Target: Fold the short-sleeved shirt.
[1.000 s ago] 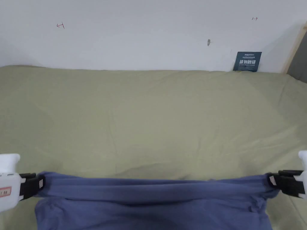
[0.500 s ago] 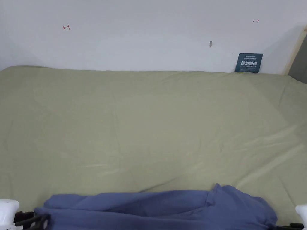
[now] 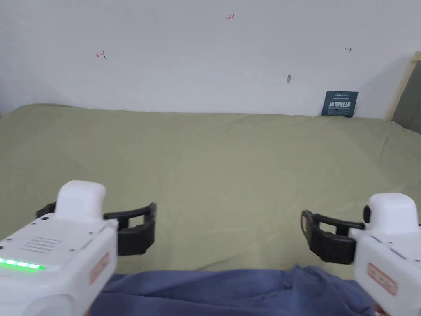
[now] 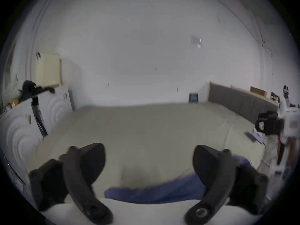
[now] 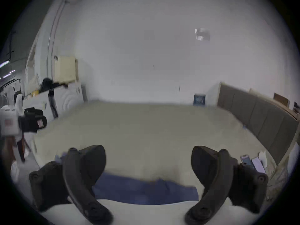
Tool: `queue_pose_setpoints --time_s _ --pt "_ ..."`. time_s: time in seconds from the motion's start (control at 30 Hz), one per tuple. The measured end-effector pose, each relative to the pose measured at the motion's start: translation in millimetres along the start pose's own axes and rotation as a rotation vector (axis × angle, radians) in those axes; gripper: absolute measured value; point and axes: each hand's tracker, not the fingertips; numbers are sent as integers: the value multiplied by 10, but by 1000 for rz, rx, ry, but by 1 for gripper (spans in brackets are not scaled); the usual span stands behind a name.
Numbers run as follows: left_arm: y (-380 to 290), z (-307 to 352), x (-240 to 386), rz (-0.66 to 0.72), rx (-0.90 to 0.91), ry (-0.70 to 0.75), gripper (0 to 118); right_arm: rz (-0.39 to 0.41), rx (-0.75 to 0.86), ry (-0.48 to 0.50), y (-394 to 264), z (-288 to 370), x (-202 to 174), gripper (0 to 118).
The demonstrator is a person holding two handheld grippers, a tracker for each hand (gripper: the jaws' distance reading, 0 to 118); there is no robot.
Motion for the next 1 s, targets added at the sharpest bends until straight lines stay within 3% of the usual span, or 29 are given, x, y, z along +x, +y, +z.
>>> queue_pose_setpoints --time_s 0.03,0.07,0.1,0.13,0.43,0.5,0.73,0.83,1.0 --pt "42 28 162 -16 43 64 75 2 48 -25 -2 20 -142 69" --pt "63 53 293 -32 73 105 63 1 76 -58 -8 32 -230 55" --pt "-11 -11 338 -48 107 104 34 15 129 -106 -21 43 -312 21" --pt "-20 -12 407 -33 122 116 0 -3 143 -131 -49 70 -361 1" --pt "-33 54 515 -5 150 109 0 14 173 -138 18 139 -456 1" --pt "-14 70 440 78 106 45 0 8 174 -138 22 148 -457 1" --pt "-149 -304 -624 341 -348 -168 0 28 176 -161 -43 213 -555 1" --pt "-444 -438 -1319 585 -517 -218 0 56 166 -165 -74 264 -617 1" --pt "-1016 -498 -2089 694 -690 -269 0 39 141 -168 -143 308 -709 1"
